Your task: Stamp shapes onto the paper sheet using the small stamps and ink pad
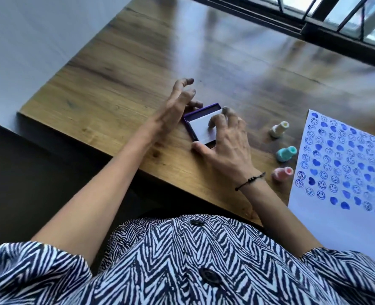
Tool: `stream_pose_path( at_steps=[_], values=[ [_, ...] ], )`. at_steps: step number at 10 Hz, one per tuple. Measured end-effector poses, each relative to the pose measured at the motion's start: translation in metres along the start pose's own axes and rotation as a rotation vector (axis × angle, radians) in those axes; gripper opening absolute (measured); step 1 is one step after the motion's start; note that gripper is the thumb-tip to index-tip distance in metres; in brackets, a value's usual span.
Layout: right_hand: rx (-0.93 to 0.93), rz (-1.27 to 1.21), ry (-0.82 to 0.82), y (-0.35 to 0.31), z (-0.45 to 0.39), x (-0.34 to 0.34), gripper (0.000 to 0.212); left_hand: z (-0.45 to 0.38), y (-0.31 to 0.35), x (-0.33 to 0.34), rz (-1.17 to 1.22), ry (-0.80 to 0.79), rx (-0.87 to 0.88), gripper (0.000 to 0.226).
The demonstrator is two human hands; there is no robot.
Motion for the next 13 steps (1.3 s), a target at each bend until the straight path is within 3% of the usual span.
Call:
stream_pose_path(
  at_steps=[7, 9, 11, 12, 13],
  values=[
    [-0.025, 0.028, -0.013, -0.009, -0.007, 0.004, 0.059, 0.008, 0.000, -0.005, -0.039, -0.033, -0.023, 0.059],
    [-0.024, 0.027, -0.018, -0.012, -0.016, 0.008, 0.058, 0.010, -0.004, -0.005, -0.072, -0.058, -0.054, 0.043],
    [0.001, -0.143, -0.169, -0.006, -0.016, 0.010, 0.054, 0.011, -0.007, -0.006, -0.101, -0.055, -0.061, 0.045],
    [0.013, -0.259, -0.087, 0.002, -0.035, -0.029, 0.050, -0.003, 0.019, -0.004, -0.278, -0.062, -0.016, 0.055],
    [0.010, -0.179, 0.127, 0.020, -0.069, -0.104, 0.044, -0.027, 0.079, 0.002, -0.545, -0.041, 0.160, 0.059]
  ],
)
Point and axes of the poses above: each hand's wrist, its own z-axis away from the middle knuckle, its own x-axis out of the palm, y = z × x, the point moved 4 cm from there along -z, towards the middle knuckle, and after that the axes turned 5 degrees about -x, right-handed, at the moved point
